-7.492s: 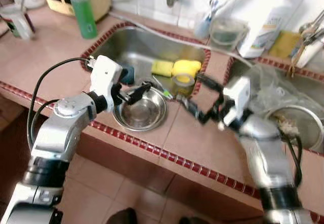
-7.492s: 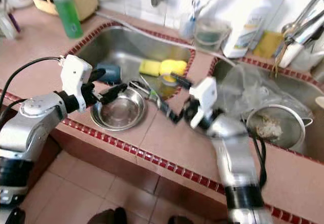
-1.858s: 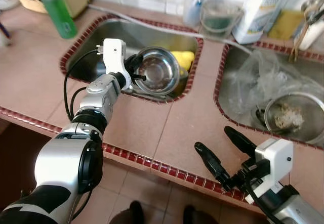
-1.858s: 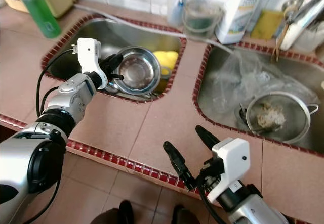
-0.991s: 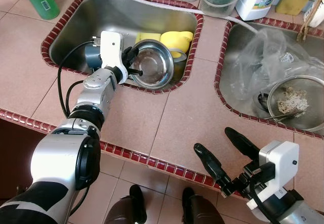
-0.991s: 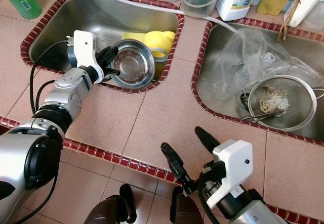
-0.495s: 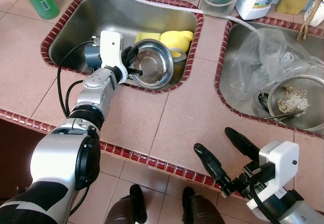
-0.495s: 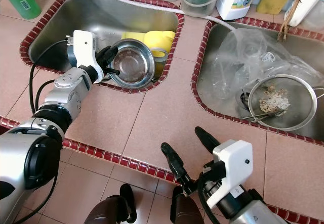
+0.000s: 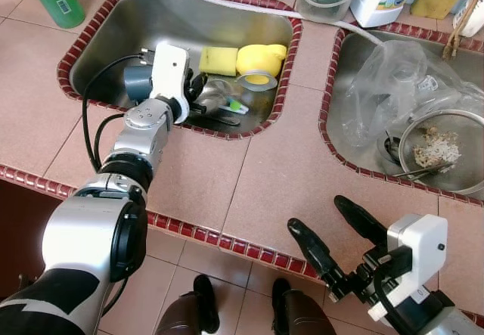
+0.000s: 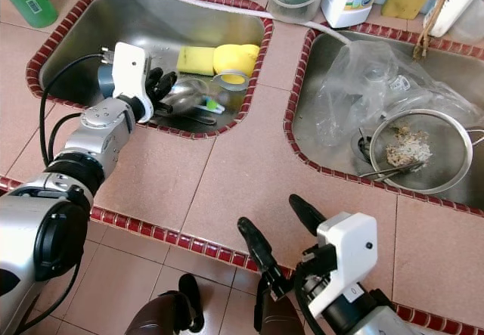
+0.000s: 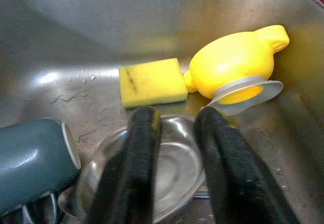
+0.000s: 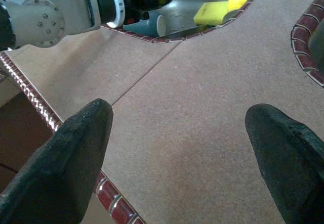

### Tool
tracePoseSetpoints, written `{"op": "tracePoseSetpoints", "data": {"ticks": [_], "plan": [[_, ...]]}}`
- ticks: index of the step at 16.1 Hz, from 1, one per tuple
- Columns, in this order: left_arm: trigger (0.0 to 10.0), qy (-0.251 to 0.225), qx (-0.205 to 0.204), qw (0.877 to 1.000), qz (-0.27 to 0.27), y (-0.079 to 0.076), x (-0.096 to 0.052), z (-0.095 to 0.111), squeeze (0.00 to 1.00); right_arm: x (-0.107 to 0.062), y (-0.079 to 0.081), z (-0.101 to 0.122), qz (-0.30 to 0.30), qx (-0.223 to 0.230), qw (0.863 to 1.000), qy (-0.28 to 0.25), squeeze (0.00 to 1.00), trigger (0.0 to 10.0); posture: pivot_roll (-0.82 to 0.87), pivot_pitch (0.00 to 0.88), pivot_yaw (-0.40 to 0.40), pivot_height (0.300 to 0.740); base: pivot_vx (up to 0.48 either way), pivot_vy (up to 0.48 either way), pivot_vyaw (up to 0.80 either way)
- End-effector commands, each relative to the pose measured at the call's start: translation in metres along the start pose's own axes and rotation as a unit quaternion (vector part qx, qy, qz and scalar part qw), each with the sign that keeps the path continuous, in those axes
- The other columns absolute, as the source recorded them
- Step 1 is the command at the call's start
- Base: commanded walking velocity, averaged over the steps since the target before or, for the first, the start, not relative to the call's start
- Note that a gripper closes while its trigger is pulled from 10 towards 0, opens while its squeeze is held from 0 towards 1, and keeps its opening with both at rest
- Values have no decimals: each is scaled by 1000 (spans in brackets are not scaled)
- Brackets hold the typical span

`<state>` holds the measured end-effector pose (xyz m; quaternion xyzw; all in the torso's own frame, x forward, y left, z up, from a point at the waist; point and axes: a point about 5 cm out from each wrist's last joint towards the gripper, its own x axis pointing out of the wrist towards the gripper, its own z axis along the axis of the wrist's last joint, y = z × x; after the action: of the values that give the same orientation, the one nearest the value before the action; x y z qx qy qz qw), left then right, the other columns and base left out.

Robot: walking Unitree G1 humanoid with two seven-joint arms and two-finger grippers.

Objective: Kitchen organization

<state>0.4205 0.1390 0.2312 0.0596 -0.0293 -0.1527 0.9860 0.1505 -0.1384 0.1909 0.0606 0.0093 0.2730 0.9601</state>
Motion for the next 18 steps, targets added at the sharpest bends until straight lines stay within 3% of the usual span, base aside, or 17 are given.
{"op": "tracePoseSetpoints", "data": {"ticks": [1,3,4,5,10,18], "plan": [[10000,34,-3,999,4,2,-3,-15,1000,-3,4,2,3,0,1000,1,0,10000,-349,380,28,740,0,0,0],[10000,33,-8,999,7,3,-4,-15,1000,-1,2,3,-1,-2,1000,-3,0,10000,-343,377,28,740,0,0,0],[10000,30,-13,999,7,4,-4,-15,376,0,0,4,-5,-4,1000,-8,0,10000,-339,374,29,740,0,0,0],[10000,24,-20,999,5,5,-5,-14,0,2,-2,4,-10,-5,1000,-13,0,10000,-334,369,30,740,0,0,0],[10000,-5,-55,998,12,19,-9,-7,0,16,-8,3,-26,-5,999,-36,0,10000,-279,330,61,740,0,0,0],[10000,-85,-90,992,-11,17,-11,5,0,45,-30,-7,-124,10,988,-95,0,10000,-231,200,96,740,0,0,0]]}}
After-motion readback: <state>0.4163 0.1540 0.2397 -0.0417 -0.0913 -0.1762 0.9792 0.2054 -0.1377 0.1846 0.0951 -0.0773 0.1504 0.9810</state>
